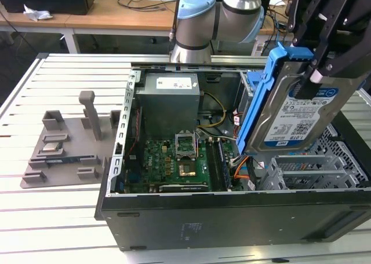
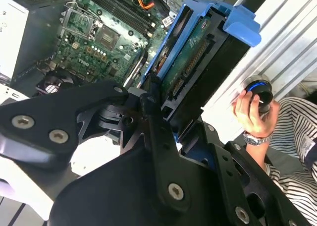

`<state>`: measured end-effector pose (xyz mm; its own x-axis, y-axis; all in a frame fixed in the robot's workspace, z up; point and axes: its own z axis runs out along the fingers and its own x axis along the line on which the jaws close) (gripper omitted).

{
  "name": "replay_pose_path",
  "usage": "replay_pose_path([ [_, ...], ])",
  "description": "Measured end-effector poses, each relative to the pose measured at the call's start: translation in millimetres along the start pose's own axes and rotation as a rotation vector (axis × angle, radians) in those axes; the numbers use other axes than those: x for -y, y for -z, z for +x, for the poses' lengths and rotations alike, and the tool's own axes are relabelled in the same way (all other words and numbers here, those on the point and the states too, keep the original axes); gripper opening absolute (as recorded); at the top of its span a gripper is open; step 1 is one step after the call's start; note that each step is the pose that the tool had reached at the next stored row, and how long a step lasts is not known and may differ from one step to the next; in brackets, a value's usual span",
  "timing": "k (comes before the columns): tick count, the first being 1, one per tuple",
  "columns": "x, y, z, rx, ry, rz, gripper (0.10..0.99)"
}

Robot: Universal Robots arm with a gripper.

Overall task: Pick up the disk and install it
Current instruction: 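Pick up the disk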

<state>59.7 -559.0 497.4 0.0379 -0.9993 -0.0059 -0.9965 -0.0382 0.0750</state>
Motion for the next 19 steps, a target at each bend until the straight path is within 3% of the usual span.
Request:
replay_pose_path([
  [5,2.0,-1.3,1.5,0.0000,0.000,0.000,0.365],
  [15,27.6,0.4,1.4,0.0001,0.000,0.000,0.365],
  [19,34.1,-5.6,1.5,0.0000,0.000,-0.003,0.365],
])
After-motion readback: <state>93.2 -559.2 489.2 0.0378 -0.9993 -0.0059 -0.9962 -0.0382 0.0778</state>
